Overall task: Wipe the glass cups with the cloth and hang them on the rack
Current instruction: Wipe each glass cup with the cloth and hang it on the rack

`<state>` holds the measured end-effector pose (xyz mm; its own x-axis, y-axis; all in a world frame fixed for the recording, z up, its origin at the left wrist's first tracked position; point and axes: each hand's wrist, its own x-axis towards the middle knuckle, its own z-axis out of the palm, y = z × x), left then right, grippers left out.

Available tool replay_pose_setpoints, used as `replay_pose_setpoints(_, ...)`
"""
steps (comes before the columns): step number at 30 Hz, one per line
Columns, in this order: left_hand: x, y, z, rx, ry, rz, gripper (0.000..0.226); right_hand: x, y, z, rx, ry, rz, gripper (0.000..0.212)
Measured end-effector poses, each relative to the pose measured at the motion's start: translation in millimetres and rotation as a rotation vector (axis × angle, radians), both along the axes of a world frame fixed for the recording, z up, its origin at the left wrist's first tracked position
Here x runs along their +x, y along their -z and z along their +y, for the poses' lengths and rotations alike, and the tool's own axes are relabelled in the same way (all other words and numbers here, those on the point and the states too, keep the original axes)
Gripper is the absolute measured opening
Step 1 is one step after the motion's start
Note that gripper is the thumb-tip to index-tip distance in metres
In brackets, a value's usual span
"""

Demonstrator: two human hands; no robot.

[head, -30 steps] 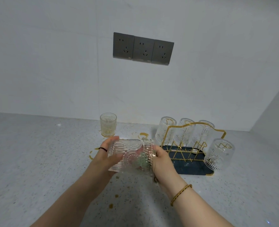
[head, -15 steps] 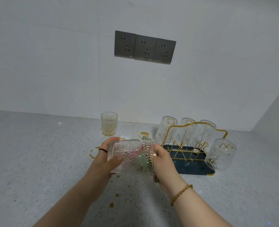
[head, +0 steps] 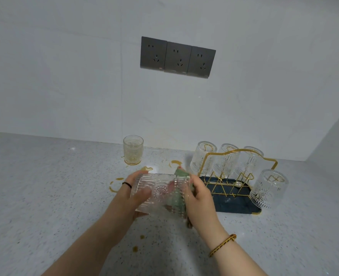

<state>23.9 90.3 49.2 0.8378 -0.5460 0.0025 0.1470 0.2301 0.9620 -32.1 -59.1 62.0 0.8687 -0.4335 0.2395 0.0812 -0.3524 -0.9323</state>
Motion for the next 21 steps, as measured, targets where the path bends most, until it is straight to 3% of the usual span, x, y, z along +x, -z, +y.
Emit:
replay_pose_setpoints(4, 1, -5, 1, 0.048, -0.047, -0.106, 0.069, -2, -3, -4, 0.512, -0.123, 0.109, 0.016)
replay_pose_setpoints(9, 1, -4, -3, 0.027, -0.059, -0.087, 0.070, -8, -6, -13, 0.941, -0.103, 0.022, 0.023)
replay_pose_setpoints(15, -2, -2, -12, 0.131, -0.076, -0.154, 0.062, -15, 1, -31, 0.863, 0.037, 0.020, 0.014)
replay_pose_setpoints(18, -1, -1, -22, 0.159, -0.123, -0.213, 0.042, -25, -2, -46, 0.889, 0.121, -0.033, 0.020)
replay_pose_setpoints(21, -2, -4, -37, 0.208, -0.140, -0.249, 0.046, -35, 1, -63, 0.880, 0.177, -0.104, 0.020)
